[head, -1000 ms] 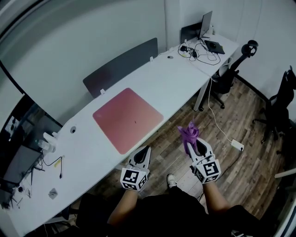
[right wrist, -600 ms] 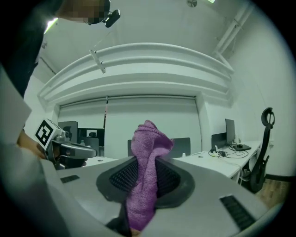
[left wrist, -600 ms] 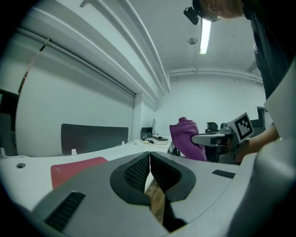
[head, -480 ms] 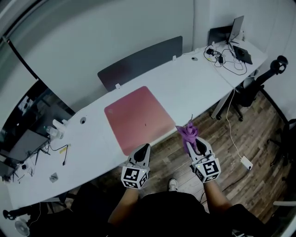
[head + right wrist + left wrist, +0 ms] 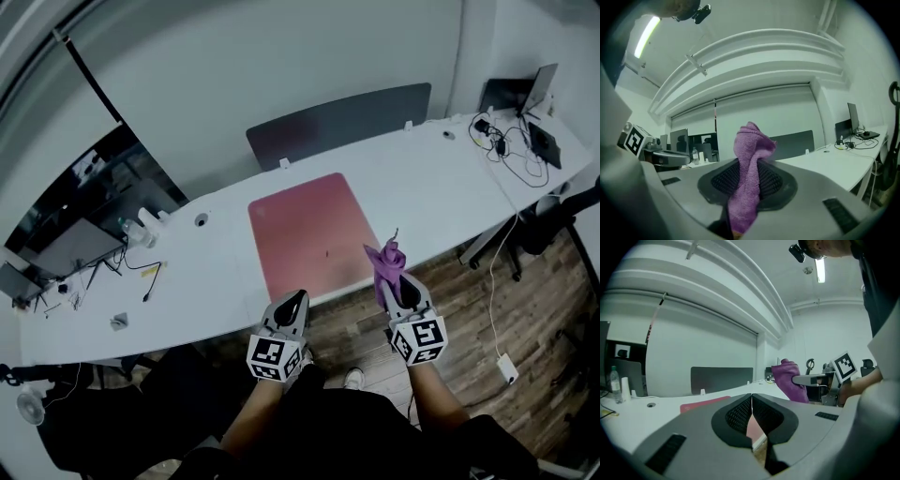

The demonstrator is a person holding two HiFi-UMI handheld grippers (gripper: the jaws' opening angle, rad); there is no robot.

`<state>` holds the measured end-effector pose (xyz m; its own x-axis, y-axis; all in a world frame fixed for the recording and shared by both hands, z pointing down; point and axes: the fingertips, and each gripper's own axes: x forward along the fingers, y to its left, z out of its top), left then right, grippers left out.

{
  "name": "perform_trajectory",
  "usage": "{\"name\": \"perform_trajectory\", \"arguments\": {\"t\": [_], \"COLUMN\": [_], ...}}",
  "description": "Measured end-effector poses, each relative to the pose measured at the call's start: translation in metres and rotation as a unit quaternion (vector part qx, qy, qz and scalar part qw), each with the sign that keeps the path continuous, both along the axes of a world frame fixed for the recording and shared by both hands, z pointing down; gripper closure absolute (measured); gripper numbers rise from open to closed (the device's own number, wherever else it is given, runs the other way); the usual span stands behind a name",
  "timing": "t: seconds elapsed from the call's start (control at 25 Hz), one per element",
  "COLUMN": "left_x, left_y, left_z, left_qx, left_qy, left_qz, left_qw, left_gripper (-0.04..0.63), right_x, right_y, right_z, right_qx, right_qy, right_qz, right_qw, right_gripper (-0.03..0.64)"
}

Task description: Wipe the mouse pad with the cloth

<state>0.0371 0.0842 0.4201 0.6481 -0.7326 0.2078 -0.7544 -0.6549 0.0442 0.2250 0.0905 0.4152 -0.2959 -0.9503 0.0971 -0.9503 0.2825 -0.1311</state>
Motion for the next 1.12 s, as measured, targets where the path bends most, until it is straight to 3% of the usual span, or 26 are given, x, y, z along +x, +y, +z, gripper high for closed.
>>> {"name": "perform_trajectory", "arguments": {"t": [0.44, 0.56, 0.8, 1.12], "left_x": [-0.048, -0.059, -0.098, -0.147], "left_y": [-0.066, -0.086, -0.127, -0.167], "left_z": [0.003, 0.008, 0.004, 0.020], "left_qx": [-0.004, -0.024, -0.007, -0.023], "left_qy": [0.015, 0.026, 0.037, 0.045], "left_qz": [-0.041, -0.048, -0.066, -0.085], "left_qw": [0.9990, 0.9982, 0.9971, 0.9951], "left_gripper": [0.574, 0.574, 0.574, 0.574], "right_x": [-0.061, -0.074, -0.115, -0.175], "right_y": [-0.068, -0.086, -0.126, -0.175], "right_z": [0.001, 0.006, 0.013, 0.017], "right_qx": [0.006, -0.006, -0.022, -0.038], "right_qy": [0.028, 0.034, 0.042, 0.072], "right_qz": [-0.063, -0.067, -0.083, -0.124], "right_qw": [0.998, 0.997, 0.995, 0.989], "right_gripper": [0.508, 0.508, 0.508, 0.508]}}
